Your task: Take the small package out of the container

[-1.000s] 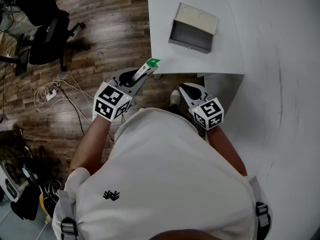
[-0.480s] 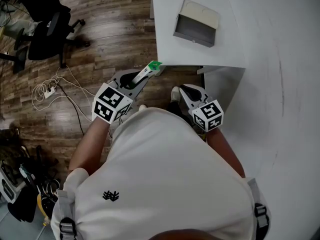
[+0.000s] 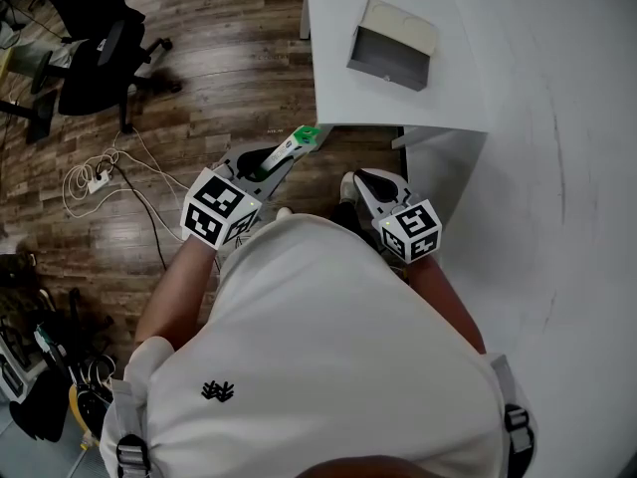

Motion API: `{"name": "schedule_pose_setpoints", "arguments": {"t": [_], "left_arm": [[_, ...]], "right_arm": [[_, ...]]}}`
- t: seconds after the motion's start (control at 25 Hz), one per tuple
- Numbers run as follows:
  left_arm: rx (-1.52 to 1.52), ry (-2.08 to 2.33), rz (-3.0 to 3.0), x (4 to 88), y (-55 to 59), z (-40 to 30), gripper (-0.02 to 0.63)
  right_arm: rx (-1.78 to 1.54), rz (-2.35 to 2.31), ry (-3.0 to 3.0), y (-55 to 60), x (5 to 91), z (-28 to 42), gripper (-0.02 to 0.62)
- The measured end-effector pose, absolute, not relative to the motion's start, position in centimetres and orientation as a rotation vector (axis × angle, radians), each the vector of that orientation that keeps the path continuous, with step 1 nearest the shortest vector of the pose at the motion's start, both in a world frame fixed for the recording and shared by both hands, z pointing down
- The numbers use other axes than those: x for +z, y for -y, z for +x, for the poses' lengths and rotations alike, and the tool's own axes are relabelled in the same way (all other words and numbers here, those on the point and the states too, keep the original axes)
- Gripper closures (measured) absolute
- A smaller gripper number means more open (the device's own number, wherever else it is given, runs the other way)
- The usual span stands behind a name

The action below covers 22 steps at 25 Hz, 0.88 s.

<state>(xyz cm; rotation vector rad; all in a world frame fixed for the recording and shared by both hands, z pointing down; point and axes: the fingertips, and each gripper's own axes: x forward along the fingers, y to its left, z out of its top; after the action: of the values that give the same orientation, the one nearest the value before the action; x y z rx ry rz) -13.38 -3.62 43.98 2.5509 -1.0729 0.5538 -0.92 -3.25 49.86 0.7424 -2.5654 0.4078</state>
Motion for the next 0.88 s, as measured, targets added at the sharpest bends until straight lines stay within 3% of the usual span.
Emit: {"name": "schedule_pose_setpoints", "arguments": {"t": [0.88], "left_arm": [[0.567, 1.03, 2.546, 44.4, 3.7, -12.2, 0.514]], "right_arm": [[0.396, 0.755, 2.55, 3.1, 50.1, 0.1, 0.584]]}}
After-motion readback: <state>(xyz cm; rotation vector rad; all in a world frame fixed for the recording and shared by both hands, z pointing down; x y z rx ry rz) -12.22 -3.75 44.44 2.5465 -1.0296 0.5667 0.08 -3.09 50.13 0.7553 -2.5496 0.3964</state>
